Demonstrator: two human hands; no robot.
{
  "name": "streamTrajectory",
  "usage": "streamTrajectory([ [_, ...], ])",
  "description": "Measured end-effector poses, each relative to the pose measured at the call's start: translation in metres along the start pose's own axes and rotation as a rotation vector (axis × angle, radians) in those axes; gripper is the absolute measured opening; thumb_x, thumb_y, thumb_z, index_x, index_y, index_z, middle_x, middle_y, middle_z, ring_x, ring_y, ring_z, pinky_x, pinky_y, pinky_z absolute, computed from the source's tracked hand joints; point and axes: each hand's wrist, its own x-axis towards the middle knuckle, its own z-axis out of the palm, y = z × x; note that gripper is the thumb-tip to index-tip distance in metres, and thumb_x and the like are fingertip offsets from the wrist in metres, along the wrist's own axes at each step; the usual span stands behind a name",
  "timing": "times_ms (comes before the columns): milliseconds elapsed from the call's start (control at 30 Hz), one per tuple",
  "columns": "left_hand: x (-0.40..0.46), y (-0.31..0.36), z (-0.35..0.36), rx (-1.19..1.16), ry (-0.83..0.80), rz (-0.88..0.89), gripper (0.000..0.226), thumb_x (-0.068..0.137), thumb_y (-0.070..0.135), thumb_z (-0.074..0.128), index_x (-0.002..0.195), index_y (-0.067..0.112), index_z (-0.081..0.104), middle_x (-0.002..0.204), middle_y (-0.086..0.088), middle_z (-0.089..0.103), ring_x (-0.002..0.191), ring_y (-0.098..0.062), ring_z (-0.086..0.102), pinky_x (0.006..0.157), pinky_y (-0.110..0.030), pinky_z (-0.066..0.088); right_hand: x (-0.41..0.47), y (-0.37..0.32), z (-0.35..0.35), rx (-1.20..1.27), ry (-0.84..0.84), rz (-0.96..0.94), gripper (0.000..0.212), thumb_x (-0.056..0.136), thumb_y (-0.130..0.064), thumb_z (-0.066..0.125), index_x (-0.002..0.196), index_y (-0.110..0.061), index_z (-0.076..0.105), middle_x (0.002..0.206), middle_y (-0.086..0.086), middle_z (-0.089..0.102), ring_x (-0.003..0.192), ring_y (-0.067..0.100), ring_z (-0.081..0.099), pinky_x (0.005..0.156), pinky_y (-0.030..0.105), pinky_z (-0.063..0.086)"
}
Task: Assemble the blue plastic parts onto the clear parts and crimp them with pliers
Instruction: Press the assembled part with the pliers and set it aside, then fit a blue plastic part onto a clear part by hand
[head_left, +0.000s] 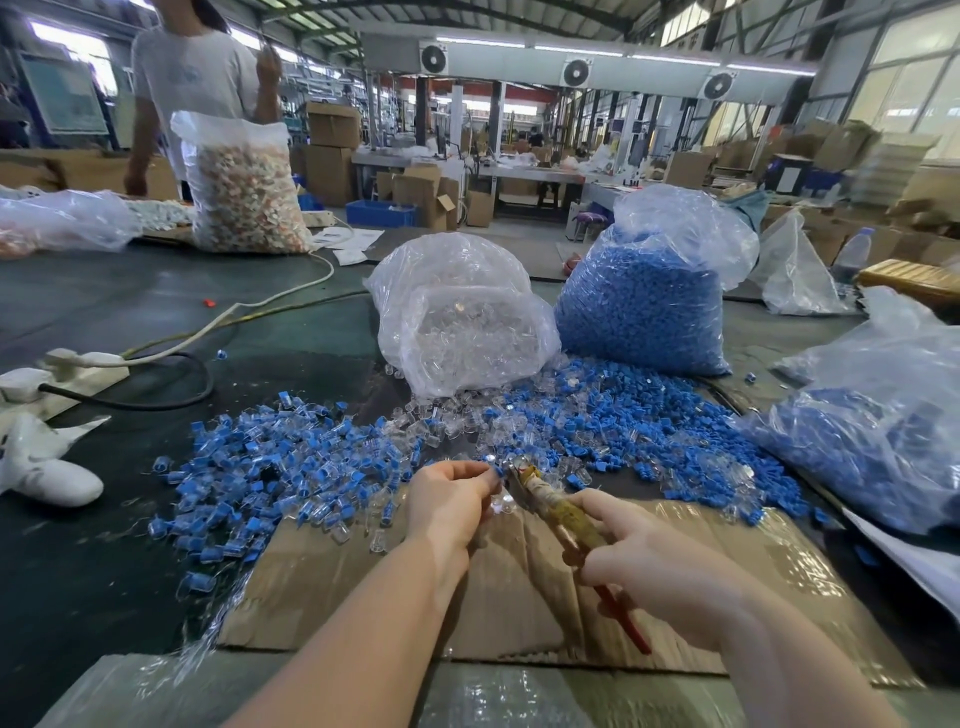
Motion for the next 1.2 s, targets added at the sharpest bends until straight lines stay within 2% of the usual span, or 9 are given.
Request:
streamTrajectory([
  [133, 0.002, 0.002, -0.001, 0.015, -0.011, -0.007, 0.008, 0.083, 0.002, 0.066, 0.08, 0.01, 0.066, 0.069, -0.006, 0.066, 0.045, -0.008, 0.055, 0.041, -0.019, 0.044, -0.001, -0.001, -0.002, 0.096, -0.053, 0.031, 0.046, 0.073, 0.008, 0.046, 0.103, -0.024, 0.058, 0.09, 0.016, 0.056, 0.078, 0.024, 0.046, 0.07, 0.037, 0.031],
  [300, 0.001, 0.001, -0.001, -0.009, -0.009, -0.018, 0.01, 0.083, 0.0, 0.065, 0.08, 0.009, 0.066, 0.069, -0.007, 0.065, 0.051, -0.011, 0.054, 0.043, -0.018, 0.046, 0.0, -0.002, -0.002, 0.051, -0.056, 0.043, 0.046, 0.071, 0.006, 0.046, 0.1, -0.027, 0.058, 0.087, 0.013, 0.055, 0.075, 0.023, 0.043, 0.068, 0.037, 0.03],
  [600, -0.002, 0.006, 0.0, -0.027, -0.004, 0.013, 0.009, 0.083, 0.001, 0.064, 0.08, 0.009, 0.065, 0.071, -0.006, 0.064, 0.058, -0.012, 0.056, 0.044, -0.016, 0.046, 0.001, 0.001, 0.008, -0.102, 0.061, -0.065, 0.036, 0.079, 0.008, 0.043, 0.092, -0.025, 0.053, 0.074, 0.0, 0.055, 0.048, 0.009, 0.042, 0.046, 0.024, 0.033],
  [667, -0.003, 0.007, -0.001, -0.023, -0.002, 0.015, 0.009, 0.084, 0.002, 0.064, 0.08, 0.01, 0.065, 0.072, -0.006, 0.065, 0.058, -0.011, 0.056, 0.045, -0.016, 0.046, 0.001, 0.001, 0.008, -0.036, 0.05, -0.052, 0.034, 0.079, 0.008, 0.048, 0.093, -0.022, 0.056, 0.071, -0.002, 0.058, 0.047, 0.005, 0.047, 0.047, 0.021, 0.036],
  [800, -0.002, 0.009, -0.008, 0.02, 0.034, 0.059, 0.008, 0.084, 0.004, 0.064, 0.084, 0.012, 0.065, 0.071, -0.005, 0.065, 0.056, -0.012, 0.056, 0.048, -0.021, 0.045, -0.001, 0.002, 0.007, 0.385, 0.059, 0.066, 0.037, 0.075, 0.015, 0.055, 0.097, -0.015, 0.062, 0.076, 0.009, 0.064, 0.051, 0.015, 0.061, 0.046, 0.024, 0.046],
  [900, 0.009, 0.014, -0.024, 0.319, 0.172, 0.285, 0.005, 0.087, 0.009, 0.061, 0.088, 0.014, 0.063, 0.081, 0.0, 0.064, 0.067, -0.008, 0.057, 0.054, -0.019, 0.04, 0.009, 0.018, 0.006, 0.092, 0.389, -0.01, 0.029, 0.08, 0.005, 0.06, 0.097, -0.018, 0.059, 0.083, 0.006, 0.062, 0.057, 0.016, 0.056, 0.046, 0.024, 0.044],
  [967, 0.017, 0.018, -0.04, 0.6, 0.298, 0.438, 0.007, 0.091, 0.016, 0.057, 0.089, 0.02, 0.062, 0.081, 0.003, 0.064, 0.064, -0.006, 0.053, 0.052, -0.022, 0.037, 0.017, 0.03, 0.0, -0.169, 0.557, 0.003, 0.022, 0.084, -0.01, 0.064, 0.102, -0.022, 0.057, 0.091, 0.004, 0.059, 0.077, 0.021, 0.059, 0.062, 0.03, 0.051],
  [1067, 0.029, 0.019, -0.063, 0.949, 0.468, 0.567, 0.015, 0.093, 0.022, 0.053, 0.102, 0.025, 0.066, 0.091, 0.0, 0.066, 0.075, -0.014, 0.053, 0.066, -0.027, 0.036, 0.021, 0.046, -0.011, -0.47, 0.673, 0.159, 0.032, 0.085, -0.034, 0.064, 0.115, -0.028, 0.055, 0.107, 0.003, 0.055, 0.102, 0.024, 0.05, 0.092, 0.046, 0.044],
  [1200, 0.041, 0.011, -0.082, 1.184, 0.508, 0.556, 0.024, 0.096, 0.022, 0.05, 0.112, 0.03, 0.066, 0.101, 0.0, 0.062, 0.093, -0.021, 0.05, 0.078, -0.036, 0.033, 0.022, 0.059, -0.014, -0.628, 0.707, 0.273, 0.048, 0.084, -0.051, 0.059, 0.127, -0.034, 0.044, 0.129, 0.006, 0.048, 0.122, 0.027, 0.041, 0.1, 0.048, 0.036],
])
